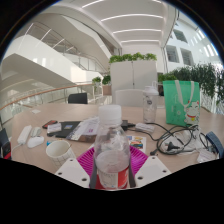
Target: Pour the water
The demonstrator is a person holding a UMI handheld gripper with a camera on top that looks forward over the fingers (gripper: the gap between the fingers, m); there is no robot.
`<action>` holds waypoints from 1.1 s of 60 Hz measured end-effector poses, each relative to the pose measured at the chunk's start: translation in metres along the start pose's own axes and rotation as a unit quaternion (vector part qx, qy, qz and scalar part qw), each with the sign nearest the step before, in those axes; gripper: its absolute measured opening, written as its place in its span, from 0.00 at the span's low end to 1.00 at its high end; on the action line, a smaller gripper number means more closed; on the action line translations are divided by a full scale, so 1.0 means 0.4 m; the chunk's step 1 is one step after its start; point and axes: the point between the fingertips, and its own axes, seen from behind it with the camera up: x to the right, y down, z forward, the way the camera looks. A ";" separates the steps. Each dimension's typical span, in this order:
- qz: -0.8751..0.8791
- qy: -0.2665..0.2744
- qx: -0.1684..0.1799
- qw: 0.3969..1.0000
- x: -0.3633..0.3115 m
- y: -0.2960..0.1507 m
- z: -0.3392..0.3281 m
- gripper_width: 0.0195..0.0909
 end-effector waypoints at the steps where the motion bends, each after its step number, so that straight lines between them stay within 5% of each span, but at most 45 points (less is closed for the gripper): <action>1: 0.001 -0.005 0.002 1.000 -0.001 0.002 0.003 0.36; 28: -0.023 -0.017 -0.006 1.000 -0.011 0.053 -0.001 0.48; 32: -0.029 -0.016 -0.041 0.999 -0.002 0.072 -0.015 0.58; 38: -0.018 -0.018 -0.060 0.998 -0.006 0.076 -0.087 0.92; 66: 0.002 0.072 -0.060 0.996 -0.141 -0.103 -0.707 0.90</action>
